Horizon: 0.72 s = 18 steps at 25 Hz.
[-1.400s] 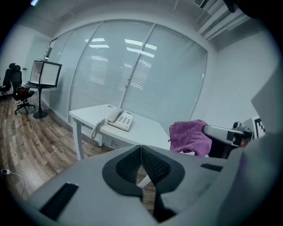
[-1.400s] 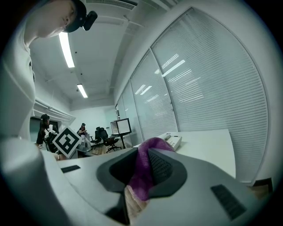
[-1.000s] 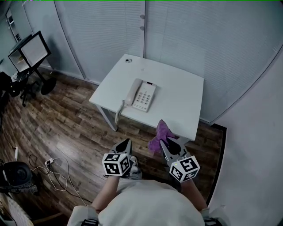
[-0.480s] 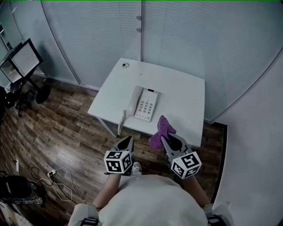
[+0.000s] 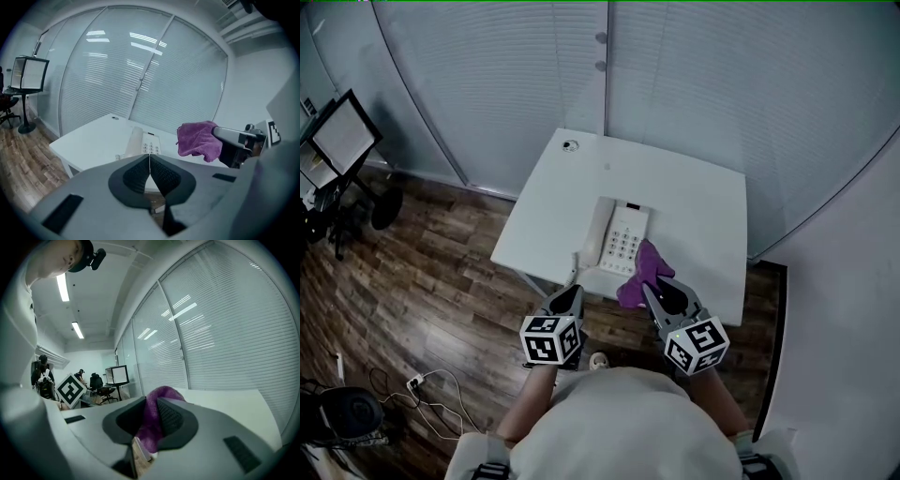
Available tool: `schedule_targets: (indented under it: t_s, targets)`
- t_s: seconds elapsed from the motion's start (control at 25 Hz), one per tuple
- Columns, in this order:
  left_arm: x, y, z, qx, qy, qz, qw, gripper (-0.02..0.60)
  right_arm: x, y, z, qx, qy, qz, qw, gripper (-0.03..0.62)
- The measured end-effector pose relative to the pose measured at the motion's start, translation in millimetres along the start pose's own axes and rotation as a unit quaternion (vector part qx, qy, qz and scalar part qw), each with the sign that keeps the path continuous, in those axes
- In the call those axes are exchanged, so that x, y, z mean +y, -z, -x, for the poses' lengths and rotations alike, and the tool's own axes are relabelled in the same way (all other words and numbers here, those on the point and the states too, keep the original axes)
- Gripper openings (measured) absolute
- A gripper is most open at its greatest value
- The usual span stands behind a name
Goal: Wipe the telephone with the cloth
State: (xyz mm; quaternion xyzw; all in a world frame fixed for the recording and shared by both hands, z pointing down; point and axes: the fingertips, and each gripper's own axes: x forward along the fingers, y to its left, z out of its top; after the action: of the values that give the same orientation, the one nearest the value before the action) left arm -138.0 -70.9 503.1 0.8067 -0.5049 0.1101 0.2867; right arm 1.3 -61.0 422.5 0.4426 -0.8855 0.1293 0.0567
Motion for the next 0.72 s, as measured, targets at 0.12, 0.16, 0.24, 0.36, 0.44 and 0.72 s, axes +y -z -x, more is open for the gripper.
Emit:
schedule_targets:
  t_s: [0.12,0.16,0.24,0.36,0.44,0.72]
  targets:
    - [16,-8,-8,0.002,0.000,0.001,1.0000,0.021,-2,-4,-20,-0.001,0.003,0.002,1.000,0.081]
    - [22,-11,-11,0.002,0.000,0.001,1.0000,0.021,-3,-5,-27,-0.001,0.005,0.002,1.000,0.081]
    - [32,-17,-17,0.002,-0.002,0.004,1.0000,0.021,-7,-8,-41,0.000,0.007,0.003,1.000,0.081]
    - [43,-22,-22,0.003,-0.002,0.006,1.0000,0.021,-9,-10,-55,-0.002,0.011,0.005,1.000,0.081]
    - [48,-26,-23,0.003,-0.001,0.003,1.0000,0.021,-10,-13,-63,-0.005,0.016,0.008,1.000,0.081]
    - [57,-33,-35,0.011,0.000,0.002,0.9999,0.021,-17,-24,-95,-0.001,0.014,0.024,1.000,0.081]
